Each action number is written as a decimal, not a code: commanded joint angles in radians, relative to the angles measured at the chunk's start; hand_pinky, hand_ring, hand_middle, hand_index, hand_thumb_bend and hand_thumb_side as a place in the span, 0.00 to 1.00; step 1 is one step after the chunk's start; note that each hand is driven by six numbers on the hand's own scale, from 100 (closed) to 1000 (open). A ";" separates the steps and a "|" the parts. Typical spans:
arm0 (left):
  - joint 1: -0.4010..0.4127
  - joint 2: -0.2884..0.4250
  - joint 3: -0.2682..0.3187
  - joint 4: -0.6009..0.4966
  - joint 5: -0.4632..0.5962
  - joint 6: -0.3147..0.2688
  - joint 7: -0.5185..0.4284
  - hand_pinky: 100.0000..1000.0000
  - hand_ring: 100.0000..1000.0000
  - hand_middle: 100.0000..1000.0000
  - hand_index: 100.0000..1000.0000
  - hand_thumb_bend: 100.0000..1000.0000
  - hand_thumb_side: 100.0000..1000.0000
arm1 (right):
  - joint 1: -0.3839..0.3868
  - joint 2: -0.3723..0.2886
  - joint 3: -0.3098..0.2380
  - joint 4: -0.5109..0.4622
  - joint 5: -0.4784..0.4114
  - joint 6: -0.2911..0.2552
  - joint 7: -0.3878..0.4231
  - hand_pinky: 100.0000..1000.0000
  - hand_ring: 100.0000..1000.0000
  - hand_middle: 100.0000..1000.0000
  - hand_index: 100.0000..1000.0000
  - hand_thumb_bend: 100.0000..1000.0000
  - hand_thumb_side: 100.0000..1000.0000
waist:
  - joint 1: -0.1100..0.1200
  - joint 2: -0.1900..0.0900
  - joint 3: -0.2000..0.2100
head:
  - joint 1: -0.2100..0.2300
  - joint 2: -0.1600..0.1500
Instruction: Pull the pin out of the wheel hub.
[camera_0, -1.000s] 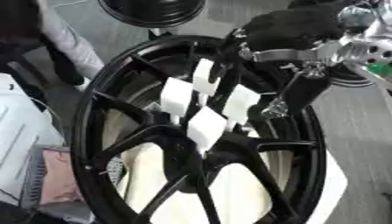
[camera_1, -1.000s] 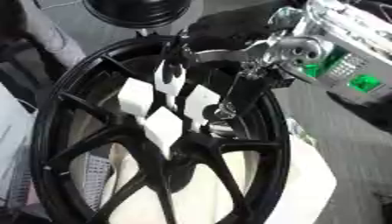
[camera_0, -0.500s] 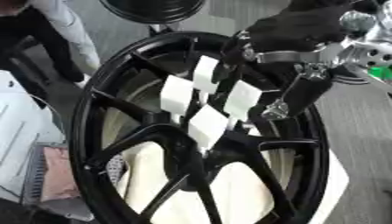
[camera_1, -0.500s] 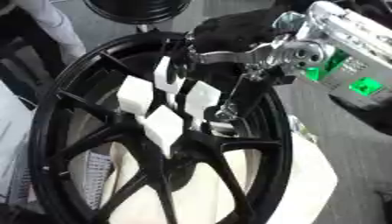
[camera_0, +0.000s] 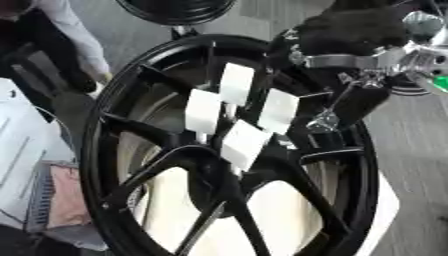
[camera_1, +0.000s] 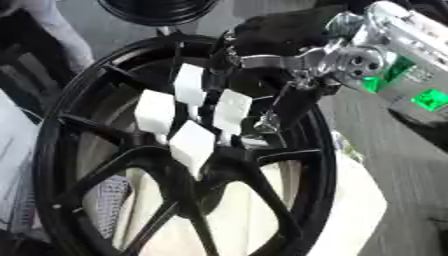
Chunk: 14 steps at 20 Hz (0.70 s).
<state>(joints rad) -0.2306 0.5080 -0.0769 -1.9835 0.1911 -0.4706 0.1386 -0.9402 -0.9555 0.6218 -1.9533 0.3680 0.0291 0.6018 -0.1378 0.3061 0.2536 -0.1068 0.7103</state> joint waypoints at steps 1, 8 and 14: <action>-0.013 0.008 0.001 -0.017 -0.006 0.002 0.002 0.74 0.59 0.58 0.79 0.00 0.68 | -0.006 -0.033 -0.020 0.010 0.004 -0.014 0.002 0.84 0.72 0.65 0.77 0.34 0.00 | 0.005 -0.012 0.001 | 0.002 -0.012; -0.016 0.005 -0.002 -0.017 -0.008 0.006 0.003 0.74 0.58 0.58 0.79 0.00 0.68 | 0.003 -0.031 -0.026 0.033 0.007 -0.016 -0.010 0.84 0.73 0.65 0.76 0.38 0.01 | 0.000 -0.004 -0.001 | 0.004 -0.017; -0.016 0.004 -0.002 -0.017 -0.007 0.008 0.003 0.74 0.58 0.58 0.78 0.00 0.68 | -0.002 -0.022 -0.022 0.036 0.006 -0.004 -0.033 0.83 0.73 0.65 0.76 0.38 0.00 | -0.001 -0.003 -0.004 | 0.003 -0.022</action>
<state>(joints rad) -0.2376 0.5001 -0.0827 -1.9835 0.1884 -0.4657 0.1414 -0.9267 -0.9556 0.6155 -1.9192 0.3713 0.0234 0.5748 -0.1453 0.3185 0.2516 -0.1042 0.7013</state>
